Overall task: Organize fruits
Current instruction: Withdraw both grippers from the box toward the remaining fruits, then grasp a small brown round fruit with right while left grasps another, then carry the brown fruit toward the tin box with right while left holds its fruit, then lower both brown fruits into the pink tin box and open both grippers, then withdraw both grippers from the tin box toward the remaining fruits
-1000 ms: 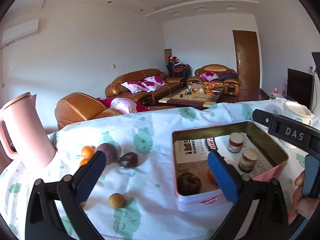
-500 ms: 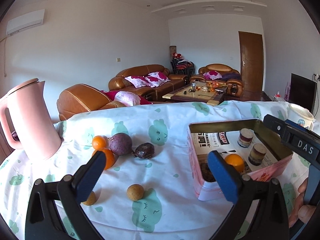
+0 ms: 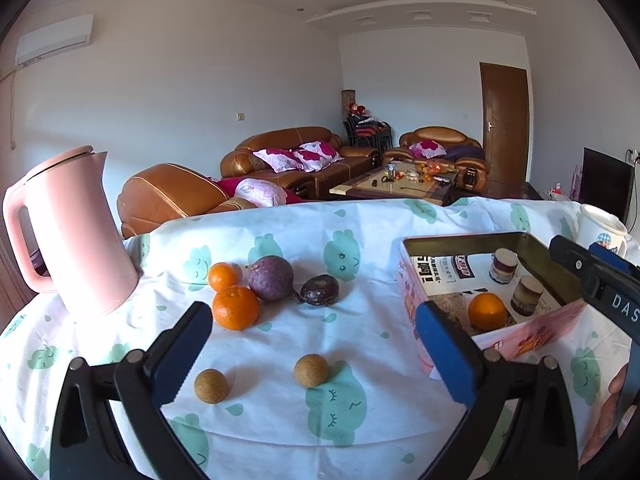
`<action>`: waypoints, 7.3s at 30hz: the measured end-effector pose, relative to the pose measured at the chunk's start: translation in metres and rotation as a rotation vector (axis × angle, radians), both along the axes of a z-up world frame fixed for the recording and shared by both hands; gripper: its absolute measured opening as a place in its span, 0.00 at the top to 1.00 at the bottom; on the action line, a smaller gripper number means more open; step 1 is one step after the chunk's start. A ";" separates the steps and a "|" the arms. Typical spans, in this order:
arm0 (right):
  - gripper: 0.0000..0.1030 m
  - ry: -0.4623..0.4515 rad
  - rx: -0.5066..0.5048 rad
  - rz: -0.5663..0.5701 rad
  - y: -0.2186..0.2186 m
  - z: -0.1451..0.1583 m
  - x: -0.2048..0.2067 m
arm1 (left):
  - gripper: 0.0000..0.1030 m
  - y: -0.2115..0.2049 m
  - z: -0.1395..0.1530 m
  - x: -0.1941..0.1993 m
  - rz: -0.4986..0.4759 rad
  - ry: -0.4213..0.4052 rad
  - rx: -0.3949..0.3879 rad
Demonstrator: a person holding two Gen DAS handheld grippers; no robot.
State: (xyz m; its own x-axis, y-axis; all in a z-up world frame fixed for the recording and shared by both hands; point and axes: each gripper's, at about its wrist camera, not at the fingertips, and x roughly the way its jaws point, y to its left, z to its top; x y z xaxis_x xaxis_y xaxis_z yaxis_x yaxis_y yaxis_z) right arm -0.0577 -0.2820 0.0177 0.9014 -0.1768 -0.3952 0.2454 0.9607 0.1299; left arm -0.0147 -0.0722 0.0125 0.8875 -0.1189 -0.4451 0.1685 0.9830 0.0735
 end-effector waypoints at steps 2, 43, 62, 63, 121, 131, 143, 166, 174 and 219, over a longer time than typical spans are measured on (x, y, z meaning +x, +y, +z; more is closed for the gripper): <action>0.28 0.009 0.011 -0.006 0.003 -0.001 -0.001 | 0.00 0.006 0.000 0.001 0.002 0.003 -0.002; 0.67 0.488 -0.033 0.434 0.193 -0.058 0.101 | 0.10 0.161 -0.008 0.056 0.107 0.213 -0.052; 0.73 0.237 0.008 0.355 0.165 -0.023 0.053 | 0.69 0.085 -0.045 0.057 -0.219 0.403 0.027; 0.73 0.239 0.006 0.358 0.166 -0.023 0.052 | 0.72 0.087 -0.046 0.058 -0.214 0.412 0.020; 0.73 0.072 -0.069 0.080 -0.007 0.013 0.029 | 0.73 -0.051 0.011 0.028 -0.131 0.044 -0.033; 0.73 0.113 -0.096 0.022 -0.042 0.008 0.042 | 0.73 -0.102 0.011 0.044 -0.193 0.060 -0.041; 0.73 0.211 -0.041 0.115 -0.039 -0.012 0.066 | 0.73 -0.117 -0.011 0.064 -0.186 0.139 -0.015; 0.25 0.061 0.156 0.124 -0.061 -0.006 0.045 | 0.01 -0.092 0.001 0.028 -0.088 0.018 -0.009; 0.24 -0.097 0.030 0.014 -0.053 0.014 0.018 | 0.01 -0.076 0.000 0.024 -0.036 0.008 -0.014; 0.16 0.045 -0.125 0.170 0.092 0.003 0.040 | 0.00 0.076 -0.013 0.061 0.199 0.119 0.030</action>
State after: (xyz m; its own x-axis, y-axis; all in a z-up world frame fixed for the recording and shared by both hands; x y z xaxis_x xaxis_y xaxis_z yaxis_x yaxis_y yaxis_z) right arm -0.0182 -0.1902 0.0205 0.9044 -0.0738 -0.4202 0.0810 0.9967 -0.0007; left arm 0.0466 0.0041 -0.0005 0.8330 0.0684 -0.5490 -0.0192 0.9953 0.0948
